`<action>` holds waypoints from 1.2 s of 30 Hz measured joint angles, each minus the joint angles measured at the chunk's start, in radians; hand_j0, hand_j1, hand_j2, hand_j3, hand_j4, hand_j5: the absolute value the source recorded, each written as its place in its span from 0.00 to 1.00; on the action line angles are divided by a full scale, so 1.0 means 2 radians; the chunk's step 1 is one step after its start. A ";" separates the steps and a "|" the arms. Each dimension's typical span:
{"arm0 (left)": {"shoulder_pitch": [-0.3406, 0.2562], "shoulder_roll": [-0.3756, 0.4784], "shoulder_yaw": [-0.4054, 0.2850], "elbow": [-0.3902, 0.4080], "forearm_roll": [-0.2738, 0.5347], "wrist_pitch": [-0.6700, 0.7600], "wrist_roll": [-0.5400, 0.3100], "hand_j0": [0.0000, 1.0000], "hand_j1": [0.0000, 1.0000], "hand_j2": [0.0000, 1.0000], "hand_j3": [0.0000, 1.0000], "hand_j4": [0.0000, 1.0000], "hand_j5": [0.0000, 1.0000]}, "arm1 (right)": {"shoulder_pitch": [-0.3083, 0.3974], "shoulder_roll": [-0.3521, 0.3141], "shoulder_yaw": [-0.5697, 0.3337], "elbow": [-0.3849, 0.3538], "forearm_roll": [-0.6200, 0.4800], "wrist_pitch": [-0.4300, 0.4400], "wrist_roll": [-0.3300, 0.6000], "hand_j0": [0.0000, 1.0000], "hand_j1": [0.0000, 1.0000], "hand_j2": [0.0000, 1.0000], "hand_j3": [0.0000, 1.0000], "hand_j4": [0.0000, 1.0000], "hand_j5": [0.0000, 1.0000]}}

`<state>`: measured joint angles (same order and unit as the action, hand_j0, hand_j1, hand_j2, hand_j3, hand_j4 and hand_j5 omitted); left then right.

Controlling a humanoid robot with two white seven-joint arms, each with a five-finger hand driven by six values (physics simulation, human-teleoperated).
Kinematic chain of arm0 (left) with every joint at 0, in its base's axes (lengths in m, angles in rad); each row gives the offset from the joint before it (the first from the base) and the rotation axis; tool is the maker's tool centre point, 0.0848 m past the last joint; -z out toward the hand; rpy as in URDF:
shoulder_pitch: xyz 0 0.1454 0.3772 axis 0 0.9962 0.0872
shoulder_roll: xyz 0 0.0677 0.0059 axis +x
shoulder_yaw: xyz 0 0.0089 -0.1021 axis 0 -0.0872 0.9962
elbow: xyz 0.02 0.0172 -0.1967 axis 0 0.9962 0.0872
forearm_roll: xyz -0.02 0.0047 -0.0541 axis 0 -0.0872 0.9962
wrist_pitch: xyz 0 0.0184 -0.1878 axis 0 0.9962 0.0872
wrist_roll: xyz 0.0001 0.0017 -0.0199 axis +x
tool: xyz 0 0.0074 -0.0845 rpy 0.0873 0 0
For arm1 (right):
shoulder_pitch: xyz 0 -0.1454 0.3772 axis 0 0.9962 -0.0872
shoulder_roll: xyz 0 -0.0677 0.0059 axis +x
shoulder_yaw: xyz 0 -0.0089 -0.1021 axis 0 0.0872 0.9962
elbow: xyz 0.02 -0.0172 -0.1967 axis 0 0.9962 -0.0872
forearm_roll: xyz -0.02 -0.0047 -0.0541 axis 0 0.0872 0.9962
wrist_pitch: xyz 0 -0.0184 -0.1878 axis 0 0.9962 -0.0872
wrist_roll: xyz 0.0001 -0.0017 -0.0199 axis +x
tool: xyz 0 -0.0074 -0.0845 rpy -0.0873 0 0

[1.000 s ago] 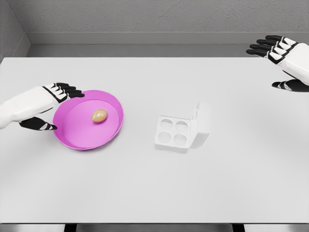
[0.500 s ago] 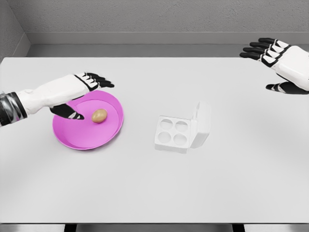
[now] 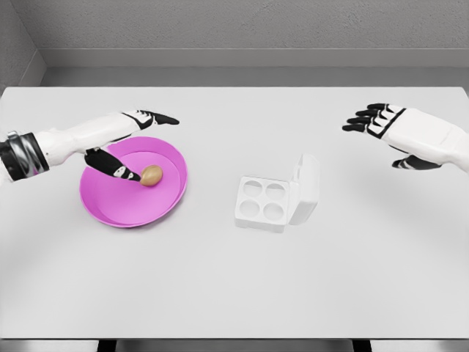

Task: Pack egg into the box and close the box lid

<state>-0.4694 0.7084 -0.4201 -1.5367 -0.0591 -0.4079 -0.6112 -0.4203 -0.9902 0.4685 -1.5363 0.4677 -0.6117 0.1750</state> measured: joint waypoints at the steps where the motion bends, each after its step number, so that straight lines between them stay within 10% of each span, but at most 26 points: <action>1: 0.001 0.000 -0.006 0.002 0.002 0.000 0.000 0.95 0.95 0.95 0.95 0.95 0.95 | -0.001 0.001 0.000 0.003 0.003 0.000 0.001 1.00 1.00 1.00 1.00 1.00 1.00; 14: -0.005 0.007 -0.036 0.029 0.062 0.066 0.000 0.90 0.90 0.90 0.90 0.90 0.90 | 0.017 -0.006 0.010 0.013 0.032 0.000 0.004 1.00 1.00 1.00 1.00 1.00 1.00; 36: 0.002 -0.013 -0.049 0.065 0.037 0.095 0.000 0.85 0.85 0.85 0.85 0.85 0.85 | 0.039 -0.038 0.008 -0.003 0.031 0.000 0.004 1.00 1.00 1.00 1.00 1.00 1.00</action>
<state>-0.4663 0.6828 -0.5173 -1.4063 0.0159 -0.2171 -0.6111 -0.3421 -1.0671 0.4853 -1.5416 0.5303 -0.6118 0.1820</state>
